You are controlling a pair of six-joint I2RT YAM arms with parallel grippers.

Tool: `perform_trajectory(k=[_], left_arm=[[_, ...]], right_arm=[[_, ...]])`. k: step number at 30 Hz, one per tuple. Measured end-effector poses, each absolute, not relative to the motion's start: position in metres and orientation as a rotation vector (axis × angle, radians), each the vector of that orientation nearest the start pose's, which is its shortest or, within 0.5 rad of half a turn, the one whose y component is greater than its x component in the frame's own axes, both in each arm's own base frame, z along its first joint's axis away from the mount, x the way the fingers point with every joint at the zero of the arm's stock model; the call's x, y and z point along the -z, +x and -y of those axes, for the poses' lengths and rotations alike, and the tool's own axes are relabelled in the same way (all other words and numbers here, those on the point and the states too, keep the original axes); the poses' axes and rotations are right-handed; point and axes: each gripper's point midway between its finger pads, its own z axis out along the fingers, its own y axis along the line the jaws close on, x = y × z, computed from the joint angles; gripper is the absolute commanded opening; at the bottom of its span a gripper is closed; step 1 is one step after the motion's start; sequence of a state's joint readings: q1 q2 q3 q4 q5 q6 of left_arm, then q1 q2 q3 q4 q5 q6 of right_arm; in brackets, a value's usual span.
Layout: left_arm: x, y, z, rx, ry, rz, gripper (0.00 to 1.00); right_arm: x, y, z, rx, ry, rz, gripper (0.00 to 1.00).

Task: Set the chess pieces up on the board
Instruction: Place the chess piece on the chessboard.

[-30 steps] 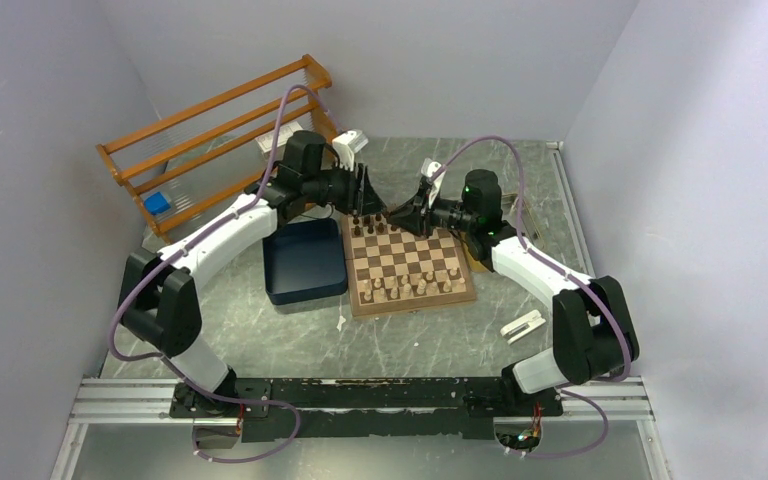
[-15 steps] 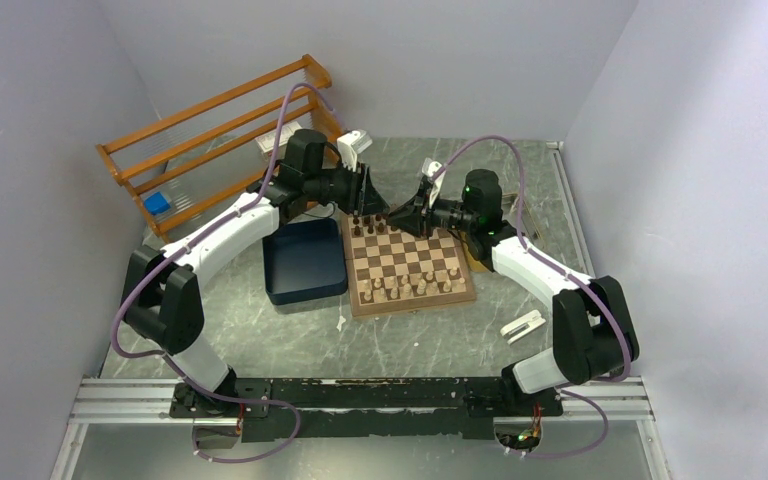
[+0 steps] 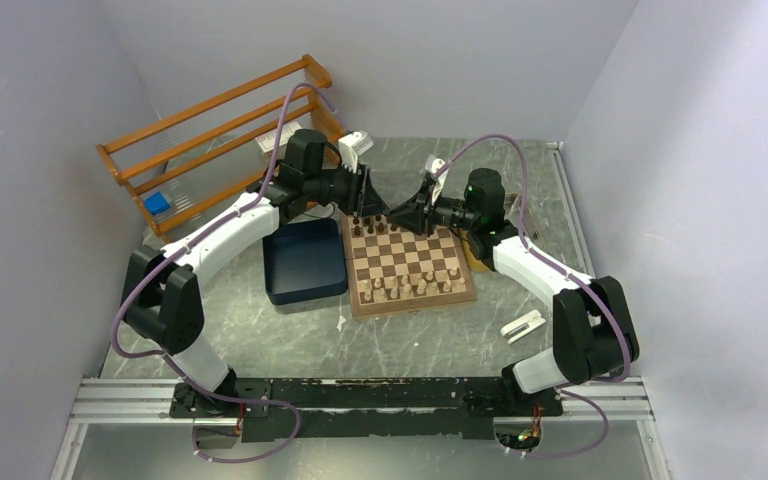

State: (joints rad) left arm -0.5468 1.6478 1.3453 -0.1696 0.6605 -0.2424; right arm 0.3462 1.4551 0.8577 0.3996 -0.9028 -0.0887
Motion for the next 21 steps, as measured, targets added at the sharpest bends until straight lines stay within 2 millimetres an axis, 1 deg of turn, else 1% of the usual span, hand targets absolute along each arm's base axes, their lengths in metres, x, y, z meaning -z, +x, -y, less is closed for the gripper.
perform_trajectory(k=[2, 7, 11, 15, 21], left_arm=[[-0.231, 0.33, 0.337, 1.161, 0.756, -1.998, 0.34], [-0.231, 0.327, 0.338, 1.176, 0.769, -1.996, 0.36], [-0.228, 0.327, 0.339, 1.173, 0.779, -1.997, 0.35], [-0.224, 0.326, 0.341, 1.171, 0.793, -2.003, 0.29], [-0.221, 0.326, 0.341, 1.164, 0.799, -2.005, 0.13]], right_arm=[[-0.211, 0.33, -0.263, -0.978, -1.005, -1.486, 0.0], [-0.212, 0.33, -0.263, -0.984, -1.001, -1.484, 0.0], [-0.212, 0.33, -0.262, -0.99, -0.996, -1.487, 0.0], [-0.212, 0.33, -0.262, -0.992, -0.994, -1.49, 0.0], [-0.209, 0.331, -0.261, -0.993, -0.991, -1.497, 0.0]])
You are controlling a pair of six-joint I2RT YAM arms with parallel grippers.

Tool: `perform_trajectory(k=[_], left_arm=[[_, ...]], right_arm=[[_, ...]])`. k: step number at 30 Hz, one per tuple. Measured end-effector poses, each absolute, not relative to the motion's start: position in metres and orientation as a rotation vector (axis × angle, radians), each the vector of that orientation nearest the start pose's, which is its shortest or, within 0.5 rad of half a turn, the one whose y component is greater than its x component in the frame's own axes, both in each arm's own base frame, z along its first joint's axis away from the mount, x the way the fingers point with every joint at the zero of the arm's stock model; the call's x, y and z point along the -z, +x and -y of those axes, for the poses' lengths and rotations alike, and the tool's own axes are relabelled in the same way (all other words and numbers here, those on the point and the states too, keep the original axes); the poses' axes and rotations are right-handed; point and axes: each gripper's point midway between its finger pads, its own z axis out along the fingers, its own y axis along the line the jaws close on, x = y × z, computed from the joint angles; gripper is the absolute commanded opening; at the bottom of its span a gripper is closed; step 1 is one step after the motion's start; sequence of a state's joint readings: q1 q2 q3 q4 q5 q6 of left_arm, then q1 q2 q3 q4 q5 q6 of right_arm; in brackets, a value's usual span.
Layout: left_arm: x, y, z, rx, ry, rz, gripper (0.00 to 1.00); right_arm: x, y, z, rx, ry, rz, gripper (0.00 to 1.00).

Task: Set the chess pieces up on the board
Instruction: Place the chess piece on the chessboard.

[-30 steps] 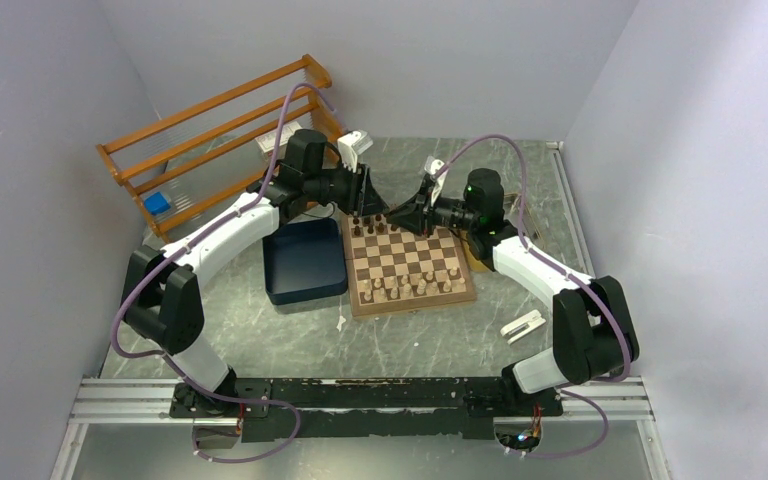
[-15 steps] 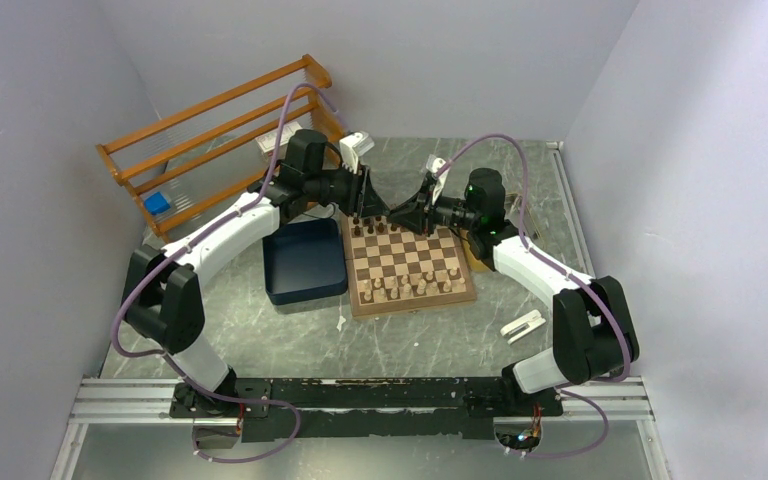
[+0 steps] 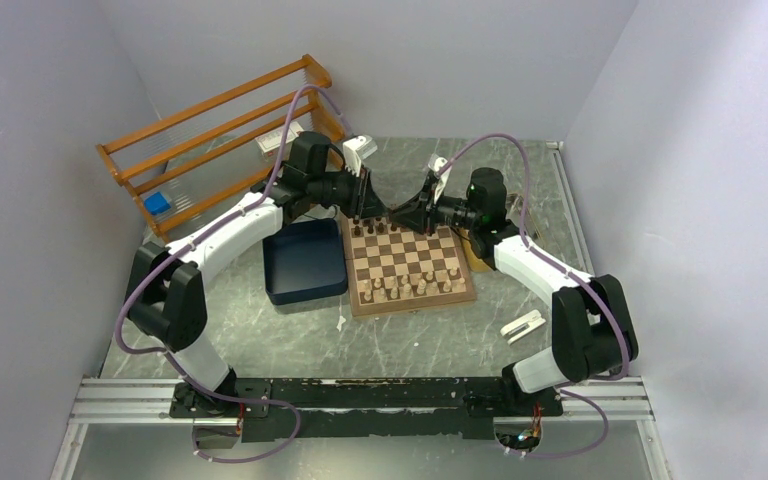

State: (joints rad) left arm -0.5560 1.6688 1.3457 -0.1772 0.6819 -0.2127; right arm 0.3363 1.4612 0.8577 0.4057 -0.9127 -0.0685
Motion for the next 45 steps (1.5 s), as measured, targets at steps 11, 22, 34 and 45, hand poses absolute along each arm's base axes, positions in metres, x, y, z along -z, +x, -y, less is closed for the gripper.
perform_trajectory(k=[11, 22, 34, 45], left_arm=[[-0.2187, 0.3292, 0.3408, 1.145, 0.804, -2.017, 0.23], [-0.2165, 0.3301, 0.3452, 1.16, 0.808, -2.014, 0.17], [-0.2174, 0.3311, 0.3458, 1.149, 0.826, -1.995, 0.3], [-0.2207, 0.3297, 0.3454, 1.13, 0.852, -1.973, 0.26]], right_arm=[[-0.2053, 0.3331, -0.2601, -0.997, -0.984, -1.511, 0.0], [-0.2012, 0.3285, -0.2629, -1.036, -0.998, -1.517, 0.0], [-0.1993, 0.3272, -0.2631, -1.061, -0.973, -1.539, 0.0], [-0.2036, 0.325, -0.2637, -1.095, -0.954, -1.529, 0.0]])
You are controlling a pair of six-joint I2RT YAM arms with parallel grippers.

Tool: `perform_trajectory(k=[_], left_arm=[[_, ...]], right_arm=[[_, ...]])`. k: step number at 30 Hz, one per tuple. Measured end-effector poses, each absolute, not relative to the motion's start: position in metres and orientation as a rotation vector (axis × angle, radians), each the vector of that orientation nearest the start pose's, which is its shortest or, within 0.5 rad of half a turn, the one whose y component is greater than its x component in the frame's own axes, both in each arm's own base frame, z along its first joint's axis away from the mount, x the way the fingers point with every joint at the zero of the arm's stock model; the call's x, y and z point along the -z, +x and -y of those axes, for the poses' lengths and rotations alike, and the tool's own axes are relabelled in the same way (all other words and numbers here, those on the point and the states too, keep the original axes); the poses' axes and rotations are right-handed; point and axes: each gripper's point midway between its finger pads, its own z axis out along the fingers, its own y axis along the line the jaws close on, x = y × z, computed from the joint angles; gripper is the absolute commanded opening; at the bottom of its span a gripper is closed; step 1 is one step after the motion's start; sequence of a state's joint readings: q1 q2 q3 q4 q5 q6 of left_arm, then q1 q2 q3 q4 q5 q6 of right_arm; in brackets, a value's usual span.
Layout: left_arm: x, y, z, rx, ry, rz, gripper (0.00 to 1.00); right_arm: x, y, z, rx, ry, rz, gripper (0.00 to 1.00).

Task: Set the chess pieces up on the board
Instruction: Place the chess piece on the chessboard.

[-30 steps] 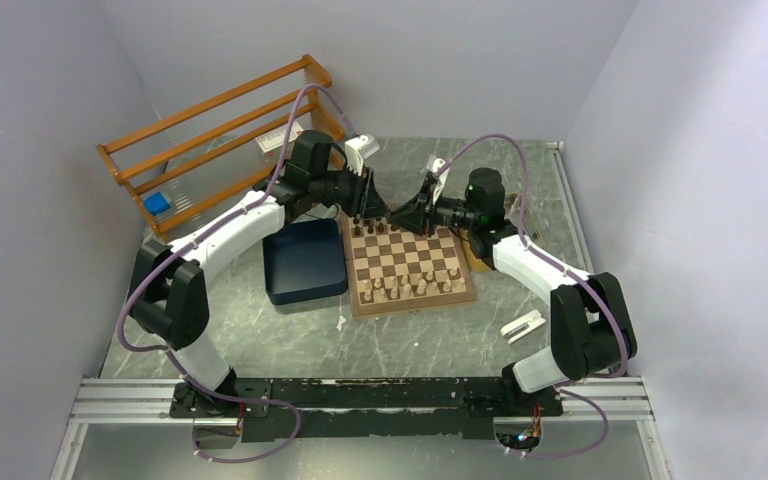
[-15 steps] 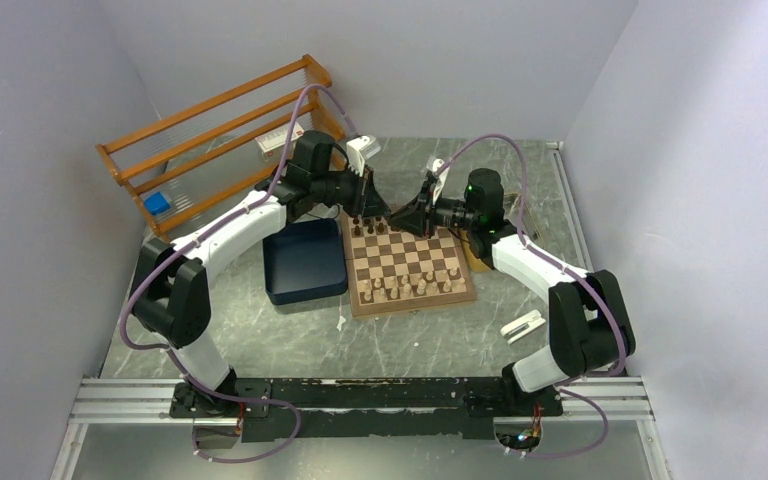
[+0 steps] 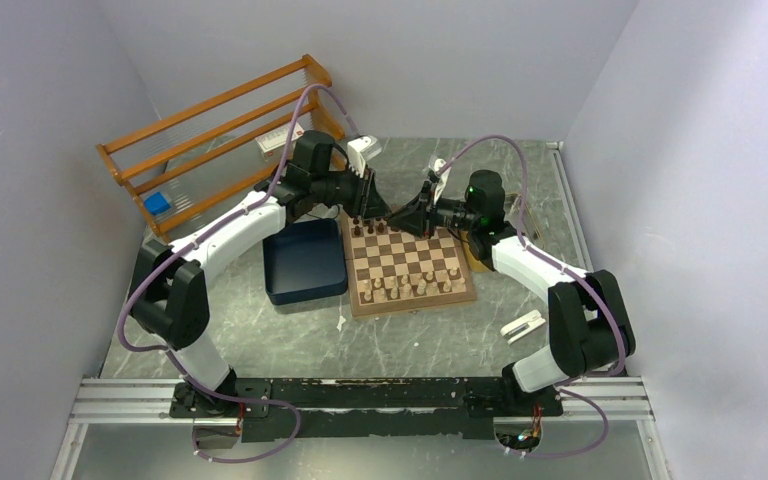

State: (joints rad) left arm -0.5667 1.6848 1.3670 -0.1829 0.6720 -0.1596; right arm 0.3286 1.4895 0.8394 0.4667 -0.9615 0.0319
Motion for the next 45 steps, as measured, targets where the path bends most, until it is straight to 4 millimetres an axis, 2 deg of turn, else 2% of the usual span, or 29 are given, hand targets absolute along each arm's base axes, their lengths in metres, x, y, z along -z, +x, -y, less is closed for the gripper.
perform_trajectory(k=[3, 8, 21, 23, 32, 39, 42, 45], left_arm=[[-0.221, 0.329, 0.345, 1.129, 0.862, -1.968, 0.34], [-0.22, 0.33, 0.345, 1.118, 0.875, -1.959, 0.41], [-0.216, 0.327, 0.343, 1.115, 0.88, -1.984, 0.39], [-0.216, 0.326, 0.342, 1.115, 0.881, -1.982, 0.35], [-0.216, 0.32, 0.34, 1.124, 0.913, -1.972, 0.06], [-0.215, 0.32, 0.339, 1.119, 0.922, -1.969, 0.05], [-0.214, 0.32, 0.339, 1.116, 0.92, -1.971, 0.05], [-0.214, 0.32, 0.339, 1.11, 0.917, -1.974, 0.05]], right_arm=[[-0.204, 0.324, -0.264, -1.101, -0.952, -1.529, 0.0], [-0.206, 0.324, -0.263, -1.11, -0.954, -1.517, 0.0], [-0.204, 0.321, -0.263, -1.121, -0.955, -1.521, 0.0], [-0.203, 0.321, -0.263, -1.123, -0.955, -1.522, 0.0], [-0.202, 0.322, -0.261, -1.117, -0.952, -1.527, 0.0], [-0.198, 0.322, -0.261, -1.125, -0.952, -1.537, 0.0], [-0.198, 0.322, -0.261, -1.125, -0.951, -1.538, 0.13], [-0.198, 0.323, -0.261, -1.126, -0.947, -1.541, 0.31]])
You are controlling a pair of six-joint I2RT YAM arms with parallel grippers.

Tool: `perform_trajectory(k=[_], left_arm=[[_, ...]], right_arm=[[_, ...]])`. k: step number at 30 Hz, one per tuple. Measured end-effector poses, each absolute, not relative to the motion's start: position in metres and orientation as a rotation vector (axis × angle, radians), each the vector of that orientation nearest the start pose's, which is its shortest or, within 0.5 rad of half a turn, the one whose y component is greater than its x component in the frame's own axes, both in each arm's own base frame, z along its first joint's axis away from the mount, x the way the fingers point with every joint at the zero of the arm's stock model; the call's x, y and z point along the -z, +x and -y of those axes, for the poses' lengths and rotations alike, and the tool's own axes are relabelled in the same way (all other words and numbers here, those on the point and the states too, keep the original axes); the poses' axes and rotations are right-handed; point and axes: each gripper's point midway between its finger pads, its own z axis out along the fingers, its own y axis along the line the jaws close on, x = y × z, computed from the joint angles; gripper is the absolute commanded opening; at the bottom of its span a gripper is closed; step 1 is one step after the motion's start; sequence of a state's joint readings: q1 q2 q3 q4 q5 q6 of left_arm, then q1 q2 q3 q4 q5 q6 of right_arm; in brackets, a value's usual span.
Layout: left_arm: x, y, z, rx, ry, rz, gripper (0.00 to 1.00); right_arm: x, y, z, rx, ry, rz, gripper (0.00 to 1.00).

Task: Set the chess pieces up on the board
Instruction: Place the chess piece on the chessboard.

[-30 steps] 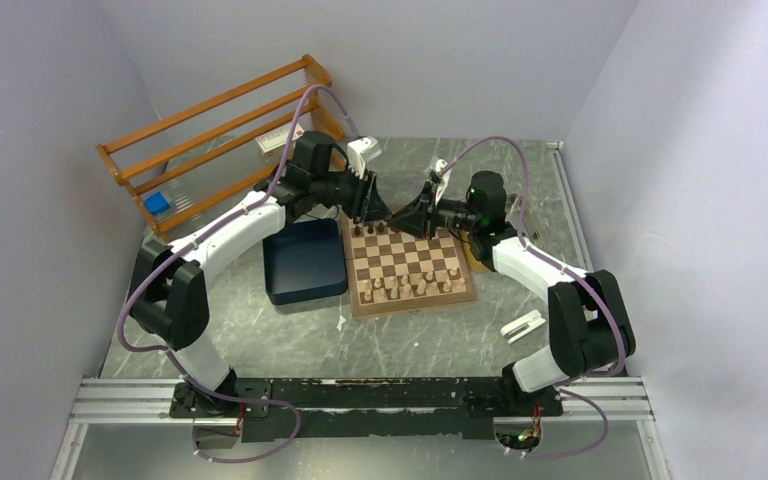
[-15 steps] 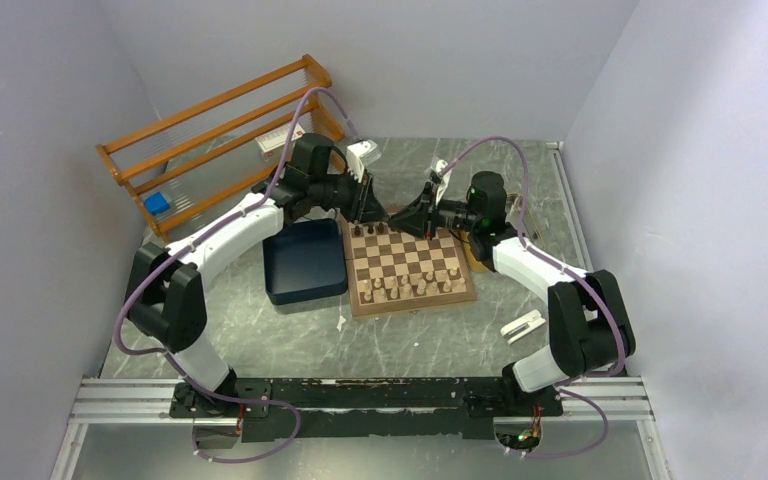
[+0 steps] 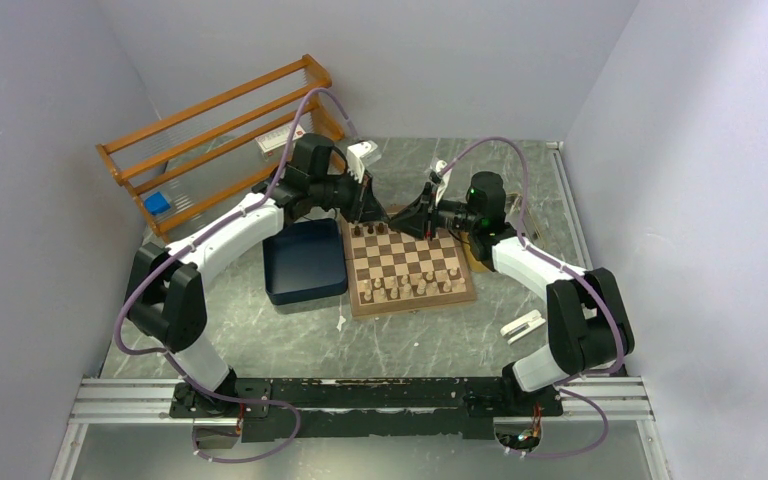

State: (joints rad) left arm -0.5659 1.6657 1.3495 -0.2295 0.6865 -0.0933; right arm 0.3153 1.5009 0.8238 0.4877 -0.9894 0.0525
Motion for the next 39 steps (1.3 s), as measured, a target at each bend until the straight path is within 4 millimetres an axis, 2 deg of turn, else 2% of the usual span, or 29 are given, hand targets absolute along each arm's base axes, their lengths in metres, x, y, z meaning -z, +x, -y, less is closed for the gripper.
perform_trajectory(k=[4, 5, 7, 8, 11, 16, 20, 24, 28, 33, 39], left_arm=[[-0.213, 0.325, 0.336, 1.071, 0.895, -1.992, 0.05], [-0.213, 0.327, 0.335, 1.056, 0.887, -1.998, 0.05], [-0.215, 0.332, 0.334, 1.024, 0.869, -2.008, 0.05], [-0.217, 0.335, 0.333, 1.011, 0.862, -2.008, 0.05], [-0.224, 0.347, 0.334, 0.963, 0.835, -2.01, 0.05], [-0.232, 0.377, 0.34, 0.877, 0.789, -2.033, 0.05], [-0.225, 0.399, 0.345, 0.804, 0.758, -2.08, 0.05], [-0.214, 0.418, 0.354, 0.718, 0.744, -2.135, 0.05], [-0.203, 0.431, 0.37, 0.632, 0.769, -2.173, 0.05], [-0.179, 0.434, 0.38, 0.544, 0.807, -2.23, 0.05], [-0.152, 0.432, 0.377, 0.43, 0.864, -2.279, 0.05]], right_arm=[[-0.198, 0.324, -0.261, -1.128, -0.925, -1.556, 0.52], [-0.197, 0.326, -0.26, -1.122, -0.916, -1.564, 0.64], [-0.195, 0.329, -0.258, -1.109, -0.88, -1.605, 0.98], [-0.194, 0.331, -0.256, -1.1, -0.856, -1.63, 1.0], [-0.2, 0.334, -0.248, -1.052, -0.794, -1.666, 1.0], [-0.235, 0.328, -0.227, -0.925, -0.645, -1.633, 1.0], [-0.256, 0.327, -0.201, -0.819, -0.435, -1.619, 1.0], [-0.258, 0.332, -0.175, -0.744, -0.188, -1.668, 1.0], [-0.251, 0.336, -0.156, -0.681, -0.024, -1.731, 1.0], [-0.247, 0.333, -0.144, -0.636, 0.042, -1.754, 1.0], [-0.263, 0.328, -0.135, -0.611, 0.069, -1.704, 1.0]])
